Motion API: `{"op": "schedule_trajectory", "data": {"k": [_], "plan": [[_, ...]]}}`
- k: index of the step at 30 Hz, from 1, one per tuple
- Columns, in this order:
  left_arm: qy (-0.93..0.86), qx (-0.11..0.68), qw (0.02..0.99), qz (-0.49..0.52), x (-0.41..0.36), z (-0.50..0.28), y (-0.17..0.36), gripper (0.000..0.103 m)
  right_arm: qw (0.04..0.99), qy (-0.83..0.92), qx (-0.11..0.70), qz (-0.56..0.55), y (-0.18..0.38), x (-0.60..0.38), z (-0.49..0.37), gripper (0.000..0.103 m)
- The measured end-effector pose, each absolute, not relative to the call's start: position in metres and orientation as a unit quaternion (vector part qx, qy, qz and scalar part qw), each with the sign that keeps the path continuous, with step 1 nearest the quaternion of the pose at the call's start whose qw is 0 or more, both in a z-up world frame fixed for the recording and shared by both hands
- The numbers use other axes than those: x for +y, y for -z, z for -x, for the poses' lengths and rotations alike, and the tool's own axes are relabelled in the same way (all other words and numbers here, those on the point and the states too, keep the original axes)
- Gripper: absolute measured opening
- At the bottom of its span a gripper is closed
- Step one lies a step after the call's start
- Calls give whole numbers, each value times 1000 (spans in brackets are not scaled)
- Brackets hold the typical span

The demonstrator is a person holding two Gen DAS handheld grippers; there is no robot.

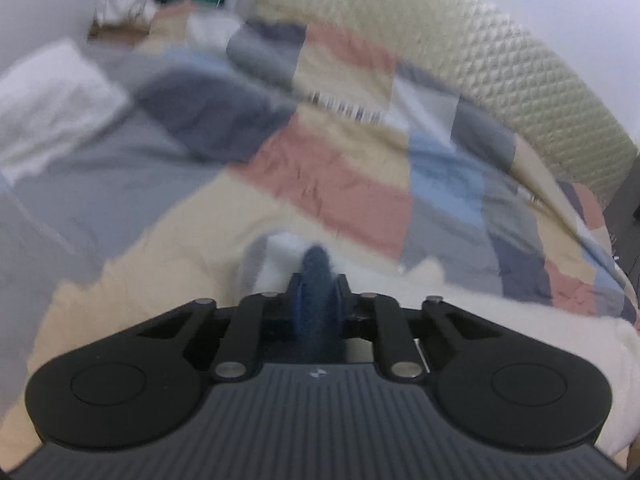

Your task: Fold large clothes

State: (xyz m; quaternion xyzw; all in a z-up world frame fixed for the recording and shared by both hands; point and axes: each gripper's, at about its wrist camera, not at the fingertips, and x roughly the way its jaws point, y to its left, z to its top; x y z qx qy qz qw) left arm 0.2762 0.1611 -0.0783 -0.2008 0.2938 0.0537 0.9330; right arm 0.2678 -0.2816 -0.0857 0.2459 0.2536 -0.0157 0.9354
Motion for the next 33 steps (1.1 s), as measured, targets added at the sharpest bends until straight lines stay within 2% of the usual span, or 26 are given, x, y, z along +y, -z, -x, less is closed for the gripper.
{"op": "schedule_trajectory", "data": {"k": [4, 7, 15, 18, 22, 24, 26, 28, 33], "plan": [[-38, 251, 946, 204, 158, -282, 46, 14, 948, 5, 211, -239, 65, -283, -265, 33], [-25, 244, 951, 189, 154, -305, 37, 15, 945, 15, 210, -251, 65, -292, -279, 33], [-31, 331, 927, 176, 152, -364, 106, 16, 918, 52, 281, -276, 123, -311, -320, 36], [-22, 329, 920, 214, 164, -363, 118, 18, 907, 51, 282, -309, 133, -317, -321, 38], [-21, 305, 917, 255, 173, -346, 106, 22, 900, 52, 281, -329, 132, -317, -318, 42], [-33, 295, 922, 249, 172, -331, 96, 34, 895, 53, 276, -347, 130, -319, -312, 46], [-38, 281, 926, 250, 171, -314, 85, 48, 892, 63, 275, -353, 125, -321, -302, 56], [-39, 267, 927, 260, 173, -291, 74, 53, 891, 78, 263, -360, 120, -321, -289, 65], [-39, 261, 920, 290, 167, -240, 55, 64, 884, 83, 231, -398, 105, -324, -243, 69]]}}
